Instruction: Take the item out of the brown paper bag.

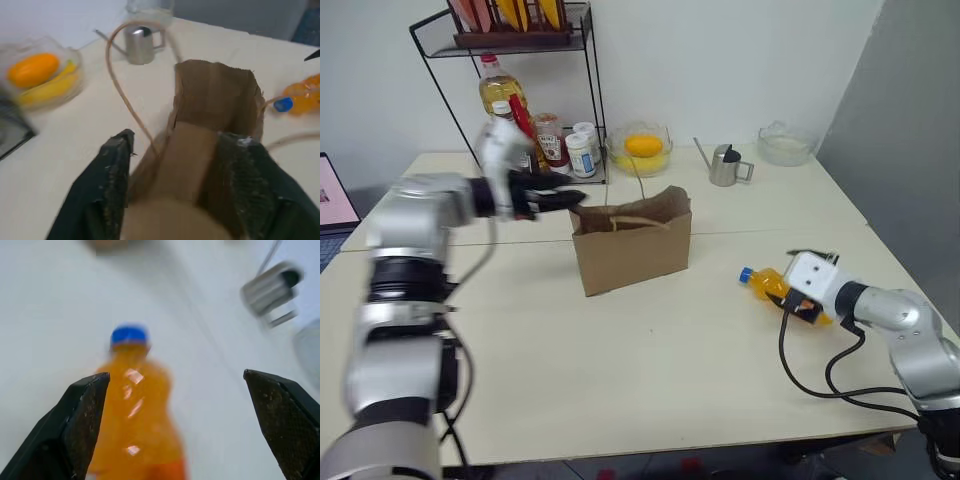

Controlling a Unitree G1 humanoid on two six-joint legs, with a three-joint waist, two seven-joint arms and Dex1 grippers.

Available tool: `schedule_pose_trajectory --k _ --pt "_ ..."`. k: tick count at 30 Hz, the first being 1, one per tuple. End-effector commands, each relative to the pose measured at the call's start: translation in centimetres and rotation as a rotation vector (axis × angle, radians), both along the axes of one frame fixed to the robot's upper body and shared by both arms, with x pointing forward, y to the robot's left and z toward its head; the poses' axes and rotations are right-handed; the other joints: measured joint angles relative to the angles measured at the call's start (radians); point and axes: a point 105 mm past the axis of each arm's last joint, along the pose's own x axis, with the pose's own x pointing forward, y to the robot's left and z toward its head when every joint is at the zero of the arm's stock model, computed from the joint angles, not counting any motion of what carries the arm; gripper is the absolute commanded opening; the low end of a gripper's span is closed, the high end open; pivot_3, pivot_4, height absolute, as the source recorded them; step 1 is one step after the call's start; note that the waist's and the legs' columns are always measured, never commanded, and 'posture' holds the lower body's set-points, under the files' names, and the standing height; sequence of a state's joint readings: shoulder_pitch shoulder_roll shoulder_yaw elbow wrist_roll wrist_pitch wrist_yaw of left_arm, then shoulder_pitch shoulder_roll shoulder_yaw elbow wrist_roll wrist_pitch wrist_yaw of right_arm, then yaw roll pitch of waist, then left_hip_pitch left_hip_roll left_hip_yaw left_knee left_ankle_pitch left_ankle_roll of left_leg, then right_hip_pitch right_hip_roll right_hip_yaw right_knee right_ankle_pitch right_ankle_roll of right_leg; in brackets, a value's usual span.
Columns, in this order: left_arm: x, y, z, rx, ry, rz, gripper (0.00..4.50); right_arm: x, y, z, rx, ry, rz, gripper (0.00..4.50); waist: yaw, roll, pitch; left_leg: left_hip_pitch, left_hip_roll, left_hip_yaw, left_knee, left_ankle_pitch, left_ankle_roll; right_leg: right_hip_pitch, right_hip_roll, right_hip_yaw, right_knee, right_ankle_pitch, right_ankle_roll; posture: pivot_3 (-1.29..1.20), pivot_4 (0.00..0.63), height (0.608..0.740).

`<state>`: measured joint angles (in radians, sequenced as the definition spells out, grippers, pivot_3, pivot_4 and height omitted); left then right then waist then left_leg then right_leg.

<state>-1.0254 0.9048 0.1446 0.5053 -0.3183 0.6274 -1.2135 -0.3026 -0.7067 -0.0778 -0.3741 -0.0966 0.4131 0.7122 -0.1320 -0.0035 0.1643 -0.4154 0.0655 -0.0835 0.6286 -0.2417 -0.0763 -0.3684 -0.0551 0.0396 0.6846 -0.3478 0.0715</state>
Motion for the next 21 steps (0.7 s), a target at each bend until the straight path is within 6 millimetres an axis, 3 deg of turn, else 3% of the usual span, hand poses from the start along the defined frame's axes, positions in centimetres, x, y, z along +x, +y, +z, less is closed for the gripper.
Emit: schedule_pose_trajectory --k 1,3,6,9,11,16,21 --pt "-1.0 4.6 -0.4 -0.036 -0.027 0.204 4.24 -2.1 0.1 2.3 0.183 -0.112 -0.047 4.5 0.006 0.0 0.0 0.0 0.0 -0.001 0.0 0.0 0.0 0.001 0.0 -0.001 0.001 0.0 0.0 0.0 0.15 0.74" --pt "-1.4 7.3 -3.5 0.018 -0.02 0.366 4.47 -3.5 -0.2 1.3 0.255 -0.111 -0.101 4.5 0.019 0.0 -0.001 0.0 0.001 0.0 0.0 0.0 0.0 0.0 0.0 -0.001 0.007 0.0 0.0 0.0 0.15 0.74" --pt "-3.4 8.7 -10.4 0.064 0.05 0.528 4.47 -5.7 -0.8 -2.1 0.382 -0.039 -0.225 4.5 0.031 0.001 -0.001 0.001 0.001 0.0 0.0 0.0 0.0 0.0 -0.001 0.0 0.012 0.0 0.0 0.0 0.15 0.74" --pt "-6.2 8.0 -16.2 0.122 0.087 0.656 4.47 -7.4 -1.5 -4.9 0.484 0.017 -0.36 4.5 0.046 -0.001 -0.002 0.0 0.001 0.0 -0.002 0.0 -0.001 -0.002 -0.001 0.001 0.011 0.0 0.0 0.0 0.15 0.74" --pt "-8.0 6.8 -18.8 0.097 0.113 0.722 4.47 -8.5 -2.3 -6.4 0.548 0.038 -0.47 4.5 0.054 -0.006 -0.005 -0.001 0.001 0.0 -0.003 -0.001 -0.001 -0.002 -0.001 0.002 0.01 0.0 0.0 0.0 0.15 0.74" --pt "-11.1 2.3 -22.1 0.065 0.176 0.722 4.47 -10.3 -1.5 -7.9 0.656 0.092 -0.558 4.5 0.077 -0.006 -0.011 0.001 0.002 0.003 -0.005 -0.001 -0.002 0.001 0.0 0.005 0.0 -0.003 -0.002 0.0 0.15 0.74" --pt "-12.5 -3.5 -21.7 0.036 0.148 0.653 4.47 -10.7 -0.7 -8.4 0.702 0.117 -0.587 4.5 0.097 -0.006 -0.01 0.021 0.002 0.002 -0.006 -0.004 0.001 0.023 0.0 0.006 -0.002 -0.003 -0.001 0.0 0.15 0.74"
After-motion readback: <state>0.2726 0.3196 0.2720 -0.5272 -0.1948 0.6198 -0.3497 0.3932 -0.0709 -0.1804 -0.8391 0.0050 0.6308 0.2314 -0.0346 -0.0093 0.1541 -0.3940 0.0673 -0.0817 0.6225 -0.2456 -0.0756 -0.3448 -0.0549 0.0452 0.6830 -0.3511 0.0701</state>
